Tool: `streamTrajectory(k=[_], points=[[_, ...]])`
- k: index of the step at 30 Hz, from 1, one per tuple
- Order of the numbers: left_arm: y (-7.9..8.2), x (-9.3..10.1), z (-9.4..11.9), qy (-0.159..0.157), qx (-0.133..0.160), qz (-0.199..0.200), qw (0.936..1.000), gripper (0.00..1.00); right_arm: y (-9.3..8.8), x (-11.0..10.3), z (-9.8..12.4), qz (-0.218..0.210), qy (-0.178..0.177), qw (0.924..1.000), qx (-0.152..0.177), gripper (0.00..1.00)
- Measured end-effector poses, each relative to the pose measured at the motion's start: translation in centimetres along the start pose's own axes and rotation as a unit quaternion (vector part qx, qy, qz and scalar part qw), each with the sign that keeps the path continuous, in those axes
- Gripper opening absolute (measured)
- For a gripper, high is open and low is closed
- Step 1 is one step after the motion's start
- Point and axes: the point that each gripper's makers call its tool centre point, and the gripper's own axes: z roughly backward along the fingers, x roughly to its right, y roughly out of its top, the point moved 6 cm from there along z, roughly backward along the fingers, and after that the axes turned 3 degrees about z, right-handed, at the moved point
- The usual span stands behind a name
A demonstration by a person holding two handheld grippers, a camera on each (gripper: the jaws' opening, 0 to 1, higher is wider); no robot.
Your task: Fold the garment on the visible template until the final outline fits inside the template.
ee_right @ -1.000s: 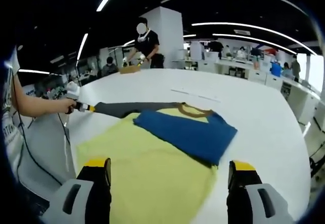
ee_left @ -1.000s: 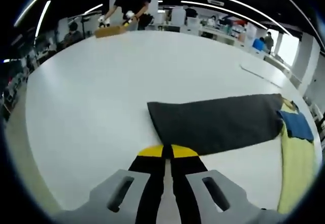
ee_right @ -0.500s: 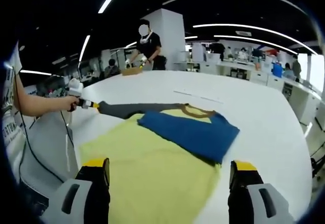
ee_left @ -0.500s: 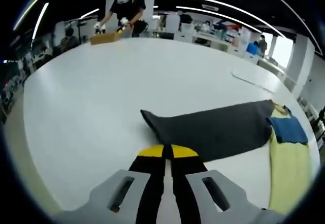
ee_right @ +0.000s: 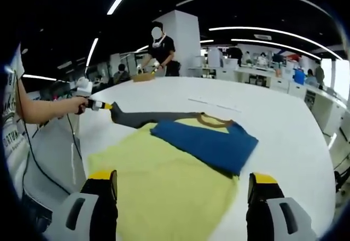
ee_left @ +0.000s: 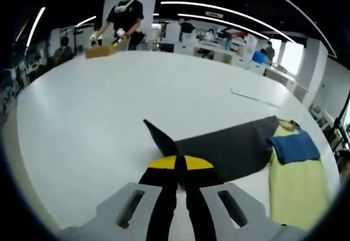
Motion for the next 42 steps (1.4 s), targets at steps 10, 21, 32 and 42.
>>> streamTrajectory(k=[10,21,32,42], points=[[1.4,2.8,0.3,-0.041,0.014,-0.004,0.9990,0.01,0.0,-0.7,0.2,0.006,0.009,0.9999,-0.002,0.99],[2.6,5.7,-0.1,-0.074,0.024,0.003,0.9970,0.01,0.1,-1.1,0.5,0.004,0.012,0.9999,0.001,0.99],[3.7,9.3,-0.6,-0.111,0.028,-0.017,0.9933,0.01,0.1,-1.5,0.8,0.004,0.016,0.9999,0.001,0.99],[4.7,12.4,-1.0,-0.139,0.038,-0.017,0.9894,0.01,0.1,-2.3,0.6,0.007,0.029,0.9996,0.000,0.99]])
